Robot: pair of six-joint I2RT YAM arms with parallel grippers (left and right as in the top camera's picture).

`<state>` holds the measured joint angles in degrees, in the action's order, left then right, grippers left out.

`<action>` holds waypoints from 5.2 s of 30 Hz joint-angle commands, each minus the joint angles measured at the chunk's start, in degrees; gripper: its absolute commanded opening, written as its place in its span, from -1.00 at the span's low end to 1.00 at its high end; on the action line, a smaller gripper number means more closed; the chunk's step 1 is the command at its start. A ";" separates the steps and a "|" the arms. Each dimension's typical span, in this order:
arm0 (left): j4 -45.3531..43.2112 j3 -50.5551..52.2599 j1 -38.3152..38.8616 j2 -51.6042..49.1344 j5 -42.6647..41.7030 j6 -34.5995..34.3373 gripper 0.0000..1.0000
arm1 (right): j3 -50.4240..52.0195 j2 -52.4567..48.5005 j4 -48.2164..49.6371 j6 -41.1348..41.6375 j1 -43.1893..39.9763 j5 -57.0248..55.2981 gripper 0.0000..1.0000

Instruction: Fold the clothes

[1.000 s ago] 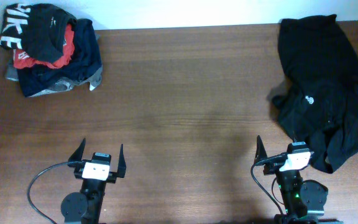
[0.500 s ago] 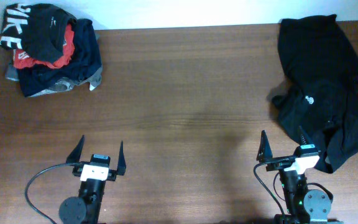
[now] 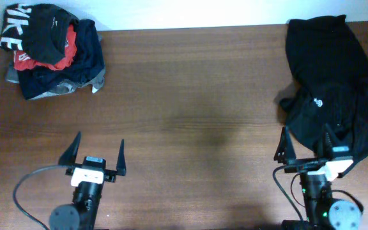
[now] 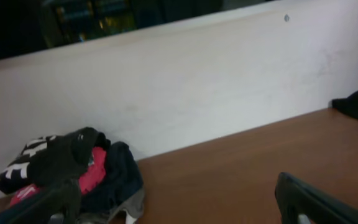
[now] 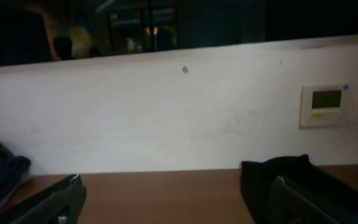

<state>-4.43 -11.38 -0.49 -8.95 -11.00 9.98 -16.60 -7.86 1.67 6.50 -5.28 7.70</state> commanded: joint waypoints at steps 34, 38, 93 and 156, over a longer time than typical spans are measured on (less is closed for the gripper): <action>25.31 -52.54 -0.04 -82.14 -14.49 -0.70 0.98 | -48.50 -87.23 -25.00 -4.15 -4.07 -9.97 0.77; 24.55 -52.54 -0.02 -83.62 -14.51 -0.72 0.98 | -48.48 -91.27 -25.55 -4.11 -6.51 -10.19 0.68; 22.03 -55.56 -5.84 -85.26 -14.80 -7.85 0.67 | -85.46 -97.48 -48.59 3.41 24.85 0.90 0.73; 11.67 -72.59 20.92 -118.44 -16.61 10.71 0.02 | -61.88 -97.63 -52.74 7.52 -5.42 -7.58 0.48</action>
<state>7.49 -83.05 19.99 -126.80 -28.05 19.79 -79.07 -105.60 -52.07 13.45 -10.46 1.28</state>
